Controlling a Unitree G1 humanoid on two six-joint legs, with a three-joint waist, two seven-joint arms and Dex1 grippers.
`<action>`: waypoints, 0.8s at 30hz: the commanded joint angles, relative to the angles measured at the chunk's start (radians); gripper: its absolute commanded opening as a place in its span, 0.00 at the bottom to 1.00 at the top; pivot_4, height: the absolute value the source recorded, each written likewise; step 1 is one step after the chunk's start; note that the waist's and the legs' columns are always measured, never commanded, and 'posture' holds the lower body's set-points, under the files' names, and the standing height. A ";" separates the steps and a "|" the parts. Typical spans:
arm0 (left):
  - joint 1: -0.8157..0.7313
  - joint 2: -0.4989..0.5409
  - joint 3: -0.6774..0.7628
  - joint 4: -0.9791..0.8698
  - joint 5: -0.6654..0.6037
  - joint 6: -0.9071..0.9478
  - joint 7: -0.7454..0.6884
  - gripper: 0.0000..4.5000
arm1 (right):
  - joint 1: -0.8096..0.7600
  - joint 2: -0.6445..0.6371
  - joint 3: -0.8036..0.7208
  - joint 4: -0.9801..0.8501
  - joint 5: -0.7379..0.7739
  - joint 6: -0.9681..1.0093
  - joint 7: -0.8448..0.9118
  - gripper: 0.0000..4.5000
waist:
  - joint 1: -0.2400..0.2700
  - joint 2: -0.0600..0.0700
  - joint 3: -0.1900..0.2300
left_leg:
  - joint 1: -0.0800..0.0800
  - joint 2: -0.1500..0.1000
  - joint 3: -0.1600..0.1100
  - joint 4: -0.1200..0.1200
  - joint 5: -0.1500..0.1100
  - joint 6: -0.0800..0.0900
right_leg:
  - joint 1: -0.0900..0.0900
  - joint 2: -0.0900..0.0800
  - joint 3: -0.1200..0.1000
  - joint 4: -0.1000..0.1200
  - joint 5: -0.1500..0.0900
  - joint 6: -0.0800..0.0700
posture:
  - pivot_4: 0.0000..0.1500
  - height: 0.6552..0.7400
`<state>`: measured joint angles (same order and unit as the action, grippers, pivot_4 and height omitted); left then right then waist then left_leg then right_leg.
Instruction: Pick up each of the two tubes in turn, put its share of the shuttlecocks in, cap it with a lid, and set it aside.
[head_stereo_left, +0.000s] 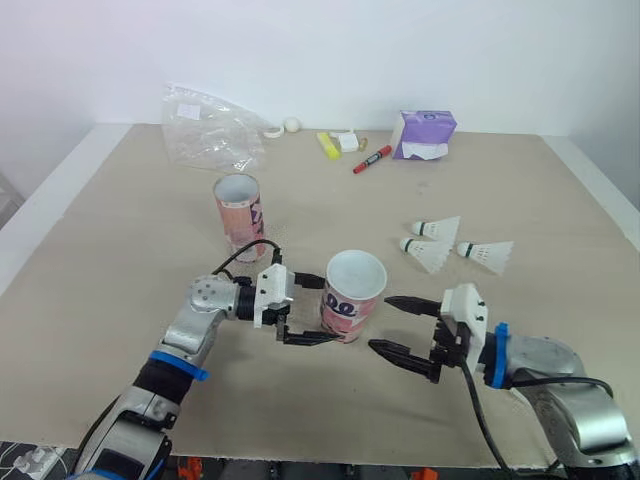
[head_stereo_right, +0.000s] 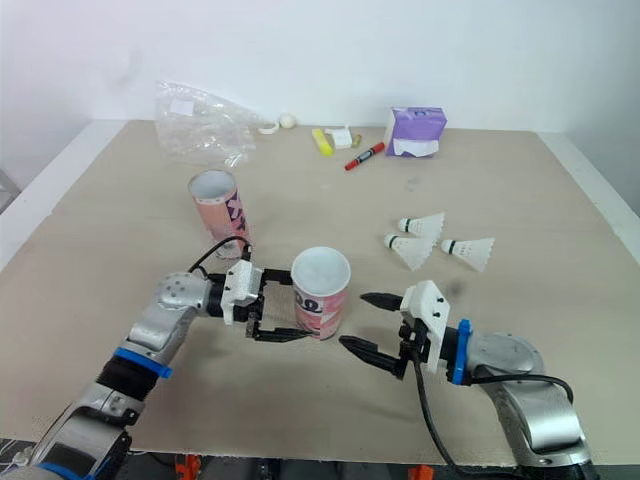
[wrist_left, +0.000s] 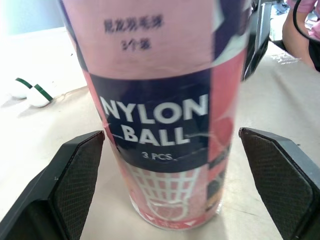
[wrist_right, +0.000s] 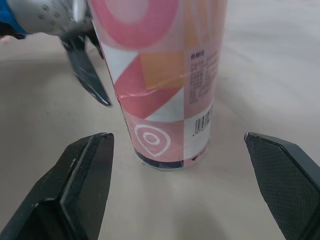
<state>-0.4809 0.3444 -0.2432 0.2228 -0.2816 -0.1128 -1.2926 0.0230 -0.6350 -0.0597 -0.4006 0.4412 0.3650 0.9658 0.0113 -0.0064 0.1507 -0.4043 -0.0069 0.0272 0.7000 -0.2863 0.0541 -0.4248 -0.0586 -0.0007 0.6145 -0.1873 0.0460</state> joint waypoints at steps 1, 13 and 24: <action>0.032 0.039 0.033 -0.111 -0.064 0.075 -0.002 1.00 | -0.036 0.026 0.041 0.004 -0.025 -0.042 -0.023 1.00 | -0.002 -0.001 0.000 | 0.000 0.000 0.000 0.000 0.000 0.000 | 0.000 0.000 0.000 0.000 0.000 -0.001 | 1.00 1.00; 0.124 0.076 0.113 -0.112 -0.079 0.039 0.043 1.00 | -0.123 0.118 0.139 0.085 -0.046 -0.083 -0.033 1.00 | -0.002 -0.001 0.000 | 0.001 0.001 0.001 0.000 0.001 -0.001 | 0.000 0.000 0.000 0.001 0.001 -0.001 | 1.00 1.00; 0.146 0.085 0.113 -0.090 -0.070 -0.012 0.041 1.00 | -0.177 0.166 0.203 0.161 -0.080 -0.127 -0.031 1.00 | -0.002 -0.001 0.000 | 0.002 0.001 0.001 0.000 0.001 -0.002 | 0.000 0.001 0.000 0.001 0.001 -0.003 | 1.00 1.00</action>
<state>-0.3352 0.4190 -0.1492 0.1407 -0.3522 -0.1025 -1.2501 -0.1390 -0.4772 0.1418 -0.2323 0.3619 0.2594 0.9349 0.0095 -0.0073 0.1511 -0.4023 -0.0058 0.0282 0.7000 -0.2848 0.0520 -0.4247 -0.0576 -0.0009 0.6158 -0.1858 0.0432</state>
